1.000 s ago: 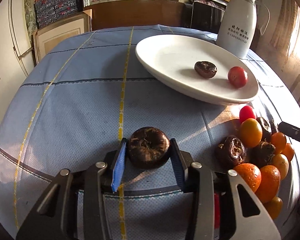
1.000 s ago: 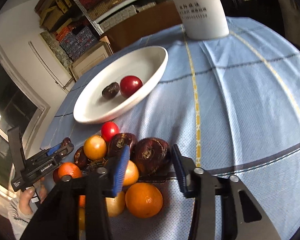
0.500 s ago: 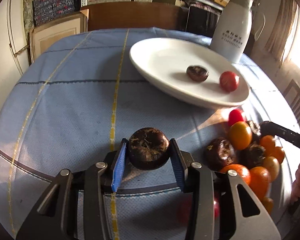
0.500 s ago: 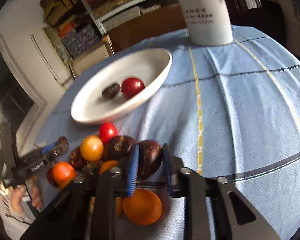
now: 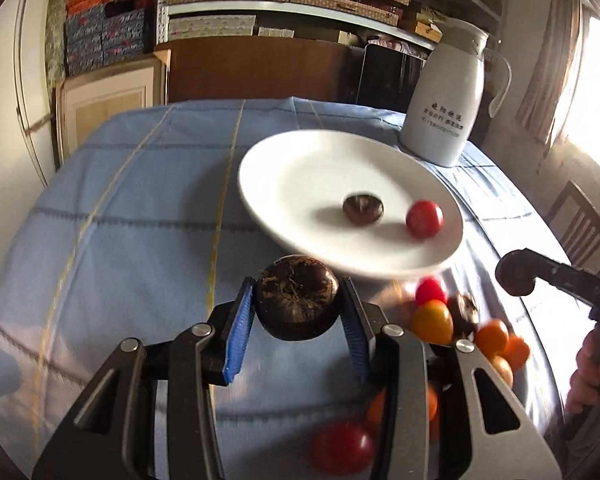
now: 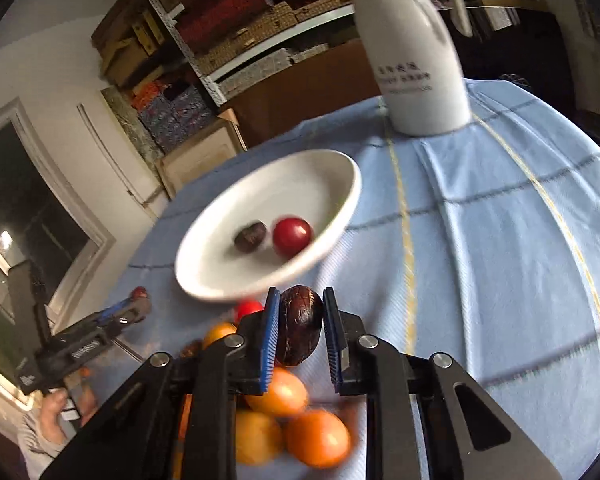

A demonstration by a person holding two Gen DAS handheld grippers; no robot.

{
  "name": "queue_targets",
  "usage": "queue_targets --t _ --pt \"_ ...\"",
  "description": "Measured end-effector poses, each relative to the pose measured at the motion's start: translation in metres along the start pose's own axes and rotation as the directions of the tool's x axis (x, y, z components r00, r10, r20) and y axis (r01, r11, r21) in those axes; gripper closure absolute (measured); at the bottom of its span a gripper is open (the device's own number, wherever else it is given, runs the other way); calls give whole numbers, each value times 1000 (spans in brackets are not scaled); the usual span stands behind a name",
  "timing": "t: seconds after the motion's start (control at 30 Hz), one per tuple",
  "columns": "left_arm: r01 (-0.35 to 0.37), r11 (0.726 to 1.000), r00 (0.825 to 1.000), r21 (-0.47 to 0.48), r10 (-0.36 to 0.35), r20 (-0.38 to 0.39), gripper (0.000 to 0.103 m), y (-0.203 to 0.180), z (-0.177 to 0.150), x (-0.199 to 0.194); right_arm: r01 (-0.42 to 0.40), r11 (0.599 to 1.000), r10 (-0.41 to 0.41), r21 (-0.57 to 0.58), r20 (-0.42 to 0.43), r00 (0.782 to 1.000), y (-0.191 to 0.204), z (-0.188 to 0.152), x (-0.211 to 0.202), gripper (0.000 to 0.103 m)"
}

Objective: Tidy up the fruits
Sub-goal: 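Lower both dark brown fruits onto the white plate and open both tools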

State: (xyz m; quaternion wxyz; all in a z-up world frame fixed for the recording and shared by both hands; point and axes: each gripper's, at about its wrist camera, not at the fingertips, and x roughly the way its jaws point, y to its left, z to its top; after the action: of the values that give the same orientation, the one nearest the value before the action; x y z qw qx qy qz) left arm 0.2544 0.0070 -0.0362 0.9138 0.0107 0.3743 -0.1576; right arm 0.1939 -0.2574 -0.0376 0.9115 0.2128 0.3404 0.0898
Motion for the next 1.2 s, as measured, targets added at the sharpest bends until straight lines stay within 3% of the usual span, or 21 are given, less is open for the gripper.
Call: queue_targets --t 0.13,0.27,0.33,0.4,0.43,0.47,0.5,0.53,0.63,0.73,0.87,1.1,1.2 --pt "9 1000 1000 9 -8 -15 62 -11 27 24 -2 1000 2 -21 -3 1000 17 28 28 81" --pt "-3 999 999 33 5 -54 61 -21 38 61 -48 998 45 -40 -71 996 30 37 69 81" --pt "3 999 997 44 0 -72 56 -23 39 69 -46 997 40 -54 -111 993 32 32 85 81" --pt "12 999 999 40 -10 -36 40 -19 40 61 -37 997 29 -65 -121 992 29 30 88 81" --pt "-5 999 1000 40 6 -24 30 -17 41 58 -36 998 30 -53 -116 993 26 31 86 81" --pt "-18 999 1000 39 18 -16 30 -15 41 54 -43 999 39 -34 -111 993 23 31 82 78" --pt "-16 999 1000 34 16 -13 30 -13 41 52 -54 998 52 -15 -97 994 21 31 75 66" --pt "-7 1000 1000 18 7 -8 30 -9 40 47 -56 998 55 -9 -79 995 19 29 68 60" --pt "-6 1000 1000 3 6 8 30 -3 35 33 -57 998 57 -27 -24 998 20 27 42 59" --pt "-34 999 999 -4 34 27 23 3 21 17 -66 998 66 -12 13 998 12 16 18 56" --pt "-45 998 999 -48 45 2 20 18 -14 0 -24 1000 24 13 16 1000 -1 -7 2 45" --pt "-68 996 998 -62 69 10 6 21 -69 -37 -12 998 8 68 59 998 -20 -39 -33 27" --pt "-54 998 998 -38 54 -16 5 14 -82 -40 -8 998 5 65 47 999 -19 -47 -36 26"
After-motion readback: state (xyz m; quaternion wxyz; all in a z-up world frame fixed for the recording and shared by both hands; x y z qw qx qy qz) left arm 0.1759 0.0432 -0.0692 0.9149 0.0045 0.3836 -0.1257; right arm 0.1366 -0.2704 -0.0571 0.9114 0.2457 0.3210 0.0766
